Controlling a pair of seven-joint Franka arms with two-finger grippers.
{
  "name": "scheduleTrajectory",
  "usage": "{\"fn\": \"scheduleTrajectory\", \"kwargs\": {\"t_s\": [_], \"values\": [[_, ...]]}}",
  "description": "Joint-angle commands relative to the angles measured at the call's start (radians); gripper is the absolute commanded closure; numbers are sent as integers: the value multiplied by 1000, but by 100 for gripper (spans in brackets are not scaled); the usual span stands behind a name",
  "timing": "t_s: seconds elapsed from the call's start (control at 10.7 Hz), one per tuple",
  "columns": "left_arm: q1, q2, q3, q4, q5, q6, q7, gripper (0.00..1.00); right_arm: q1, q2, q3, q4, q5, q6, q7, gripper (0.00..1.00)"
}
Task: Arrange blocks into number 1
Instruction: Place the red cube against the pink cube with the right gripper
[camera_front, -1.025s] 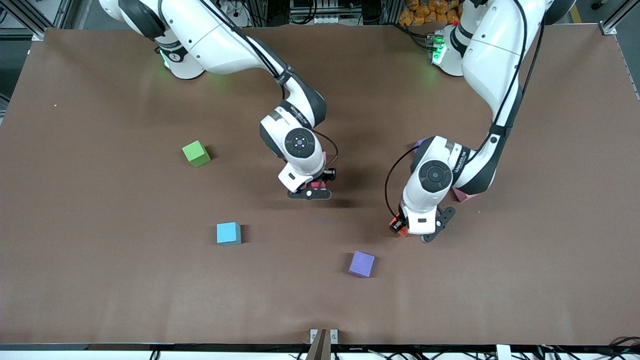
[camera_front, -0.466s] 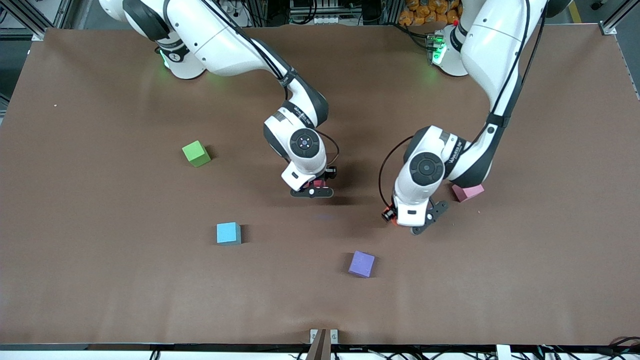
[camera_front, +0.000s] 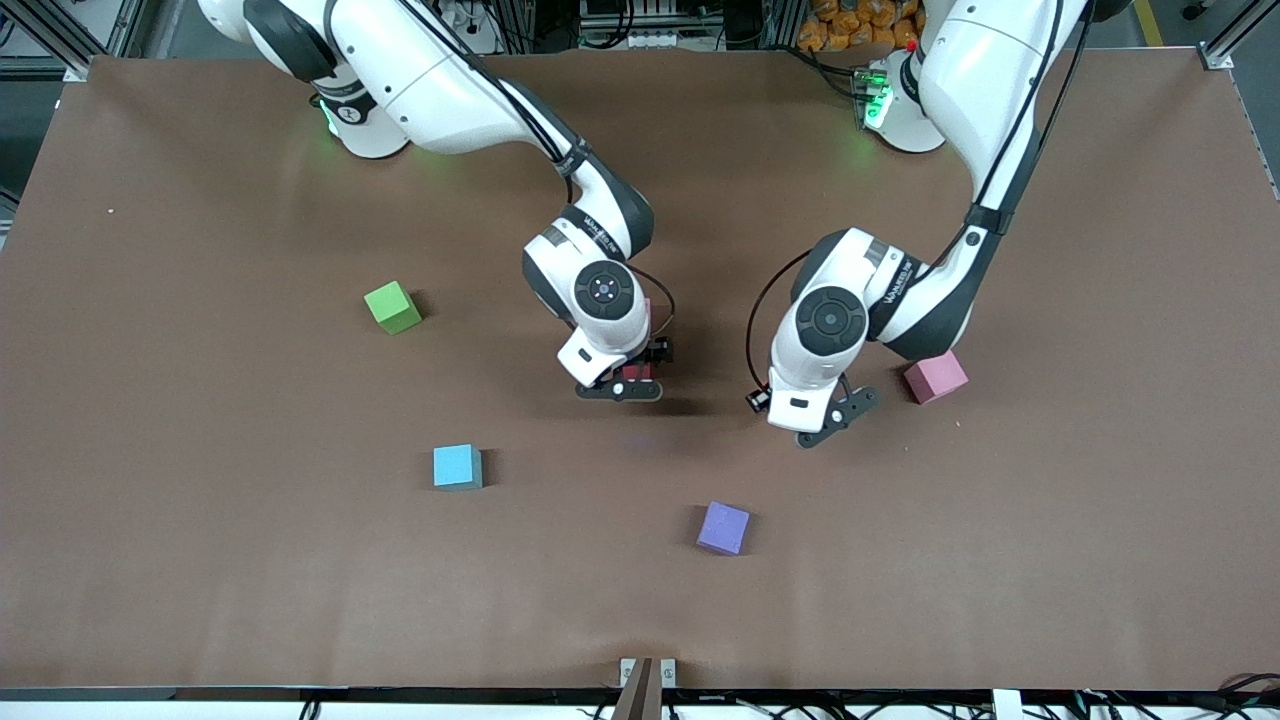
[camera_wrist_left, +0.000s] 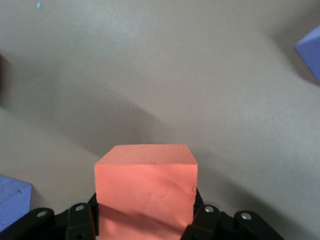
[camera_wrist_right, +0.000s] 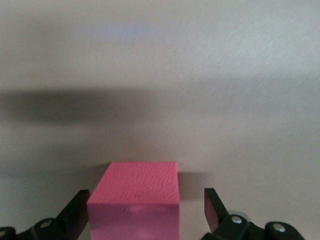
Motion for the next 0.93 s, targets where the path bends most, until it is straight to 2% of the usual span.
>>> {"fn": "scheduleTrajectory", "kwargs": {"t_s": [0.0,0.19,0.47,0.65,0.84], "values": [[13,-49,-43,-48,5,-14,20,100,-58,-67,5,41,-7,-103,8,0],[4,-49,-82,-50,5,-14,12,100,-102,-125,2,88,-13,-212,5,0],[-2,-60,-180,-80,6,-14,-43,100,-199,-213,2,93,-23,-251,-30,0],[-27,-81,-228,-123,8,-14,-91,100,-262,-237,-9,93,-69,-326,-158,0],[-79,-85,-254,-143,8,-14,-120,100,-319,-253,-7,95,-68,-374,-298,0]]}}
